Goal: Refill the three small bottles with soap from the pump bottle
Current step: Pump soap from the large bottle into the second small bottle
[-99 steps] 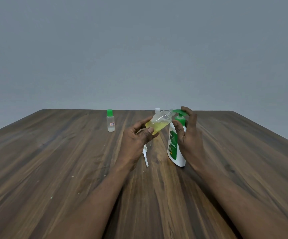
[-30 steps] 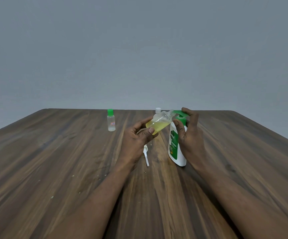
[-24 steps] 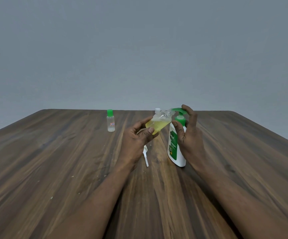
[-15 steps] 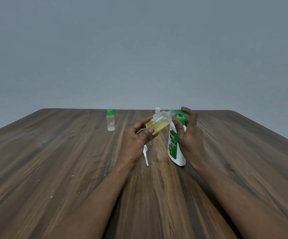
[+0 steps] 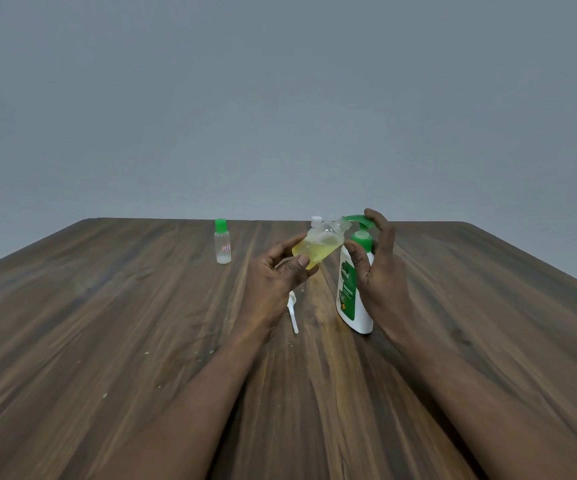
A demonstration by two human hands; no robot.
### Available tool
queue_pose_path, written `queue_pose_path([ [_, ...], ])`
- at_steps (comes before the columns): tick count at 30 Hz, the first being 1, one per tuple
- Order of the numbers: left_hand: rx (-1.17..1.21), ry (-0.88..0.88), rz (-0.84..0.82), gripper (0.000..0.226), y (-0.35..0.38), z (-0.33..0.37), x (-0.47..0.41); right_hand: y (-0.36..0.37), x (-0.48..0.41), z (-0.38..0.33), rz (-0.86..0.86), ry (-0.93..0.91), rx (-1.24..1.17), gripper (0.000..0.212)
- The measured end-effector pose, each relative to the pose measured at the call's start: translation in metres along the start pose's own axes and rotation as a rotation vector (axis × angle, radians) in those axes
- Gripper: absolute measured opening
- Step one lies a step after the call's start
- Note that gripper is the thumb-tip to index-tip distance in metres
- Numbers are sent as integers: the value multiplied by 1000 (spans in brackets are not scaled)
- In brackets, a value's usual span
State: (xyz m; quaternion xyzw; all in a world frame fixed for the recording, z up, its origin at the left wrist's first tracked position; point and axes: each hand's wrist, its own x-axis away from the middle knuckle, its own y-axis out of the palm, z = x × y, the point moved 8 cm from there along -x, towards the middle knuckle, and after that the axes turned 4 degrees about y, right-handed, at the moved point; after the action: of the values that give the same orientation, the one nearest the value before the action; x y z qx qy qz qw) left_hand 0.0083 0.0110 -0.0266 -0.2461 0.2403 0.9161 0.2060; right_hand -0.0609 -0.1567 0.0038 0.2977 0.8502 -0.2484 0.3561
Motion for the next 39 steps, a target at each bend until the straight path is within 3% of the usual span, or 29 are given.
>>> queue_pose_path([
  [22,10,1,-27,31,2,0,1,-2,1,-2,1,7,24,45],
  [30,-2,-25,-14,37,-1,-3,2,-1,-1,3,9,15,44,34],
  [39,35,-104,-22,27,9,-13,5,-2,1,-1,-18,14,25,46],
])
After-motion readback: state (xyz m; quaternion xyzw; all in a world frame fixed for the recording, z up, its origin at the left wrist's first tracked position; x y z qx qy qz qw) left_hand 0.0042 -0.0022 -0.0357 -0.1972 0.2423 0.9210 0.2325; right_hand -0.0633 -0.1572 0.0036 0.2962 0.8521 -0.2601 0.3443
